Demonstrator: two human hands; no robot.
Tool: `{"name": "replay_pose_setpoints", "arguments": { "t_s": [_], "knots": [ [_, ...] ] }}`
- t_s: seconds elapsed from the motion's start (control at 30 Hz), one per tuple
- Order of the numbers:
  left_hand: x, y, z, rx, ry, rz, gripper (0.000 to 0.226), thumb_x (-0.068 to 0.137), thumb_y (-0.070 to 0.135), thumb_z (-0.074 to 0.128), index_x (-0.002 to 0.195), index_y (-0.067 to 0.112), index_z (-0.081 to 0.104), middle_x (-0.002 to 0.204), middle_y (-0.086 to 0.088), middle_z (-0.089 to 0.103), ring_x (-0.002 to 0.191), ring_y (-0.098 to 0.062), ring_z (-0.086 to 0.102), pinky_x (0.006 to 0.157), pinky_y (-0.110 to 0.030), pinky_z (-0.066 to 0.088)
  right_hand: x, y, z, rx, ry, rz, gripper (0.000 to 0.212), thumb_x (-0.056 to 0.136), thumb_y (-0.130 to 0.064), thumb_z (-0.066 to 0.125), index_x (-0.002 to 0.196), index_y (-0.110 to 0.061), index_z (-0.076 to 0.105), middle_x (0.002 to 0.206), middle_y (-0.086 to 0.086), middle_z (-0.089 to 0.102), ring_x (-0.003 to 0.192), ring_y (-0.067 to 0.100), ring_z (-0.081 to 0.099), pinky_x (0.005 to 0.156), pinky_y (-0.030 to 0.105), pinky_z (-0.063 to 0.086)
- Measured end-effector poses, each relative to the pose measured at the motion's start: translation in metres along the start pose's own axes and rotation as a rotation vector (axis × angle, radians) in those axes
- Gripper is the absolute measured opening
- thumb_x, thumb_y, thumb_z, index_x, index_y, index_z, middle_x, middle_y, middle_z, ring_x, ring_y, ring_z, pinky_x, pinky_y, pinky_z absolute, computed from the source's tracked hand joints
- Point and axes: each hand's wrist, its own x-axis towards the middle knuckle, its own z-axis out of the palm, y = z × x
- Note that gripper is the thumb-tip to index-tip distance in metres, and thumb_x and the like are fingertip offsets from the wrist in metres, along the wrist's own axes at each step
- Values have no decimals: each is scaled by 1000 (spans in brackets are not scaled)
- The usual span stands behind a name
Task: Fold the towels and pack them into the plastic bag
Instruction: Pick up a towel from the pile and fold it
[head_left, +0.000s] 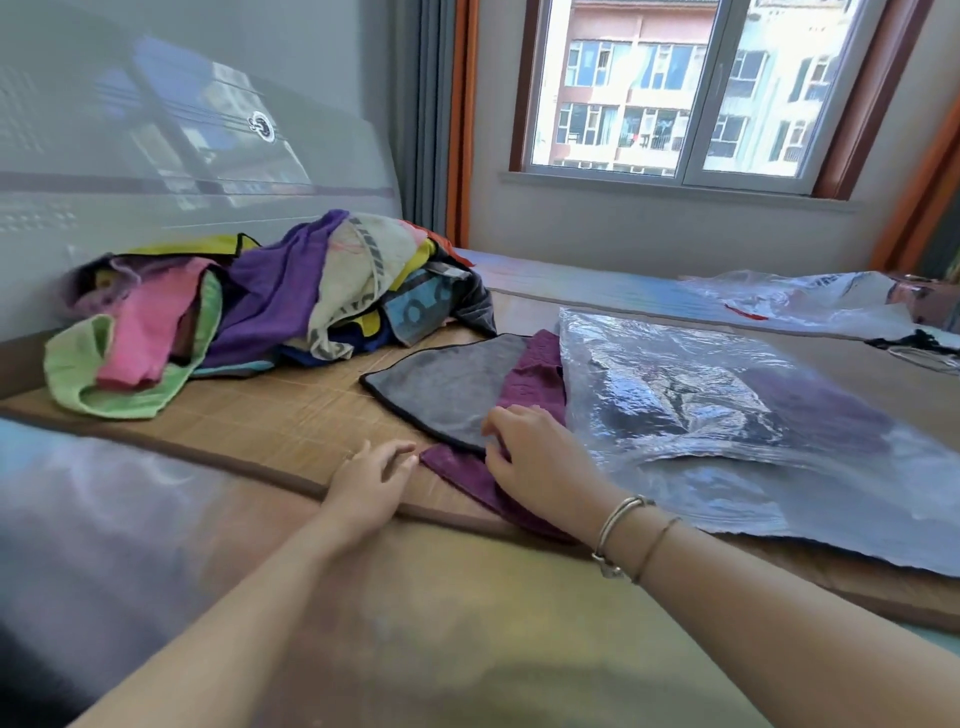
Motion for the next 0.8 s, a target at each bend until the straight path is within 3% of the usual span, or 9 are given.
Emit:
{"name": "replay_pose_setpoints", "arguments": {
  "t_s": [0.13,0.27,0.4,0.5,0.63,0.73,0.8],
  "knots": [
    [4,-8,10,116,4,23,40,103,32,39,141,23,46,155,4,34,148,-21,14,116,-31,11,36,0,26,-112,-89,74,24,91,-26,54,111,-14,56,112,5,60,106,27,48,82,37,44],
    [9,-13,7,54,-12,15,40,103,28,40,142,21,45,154,4,35,149,-20,13,117,-32,13,60,-2,43,-228,-187,98,31,88,-37,60,110,-14,56,115,6,58,112,27,48,86,36,42],
    [7,-13,0,-157,-63,-22,38,103,25,42,140,21,47,153,3,37,149,-16,7,117,-30,12,74,-12,49,-302,-113,74,19,93,-26,51,101,-13,60,107,9,65,102,31,59,72,33,36],
    [2,-10,-4,-223,-69,-35,38,103,26,42,140,21,47,154,-1,35,149,-13,5,116,-30,12,80,-16,42,-222,12,156,20,93,-26,47,87,-12,61,91,9,65,86,33,63,63,30,32],
    [-5,-6,-8,-307,-96,-59,41,99,37,49,139,27,47,155,2,32,148,-9,4,118,-33,12,95,-18,22,340,188,411,30,86,-20,55,59,-6,52,58,2,47,63,21,51,59,30,34],
    [-9,-2,-11,-407,-104,-75,56,88,47,62,139,29,45,146,9,41,143,-8,25,111,-25,28,99,-27,-1,993,201,546,22,86,-13,58,65,-8,64,66,9,63,62,24,65,59,37,51],
    [-13,5,-19,-513,-101,-81,75,78,49,72,142,29,39,136,16,44,129,0,39,96,-15,35,93,-34,-18,1301,103,571,19,93,-4,54,76,-7,64,77,13,69,63,22,70,60,30,59]
  ]
}}
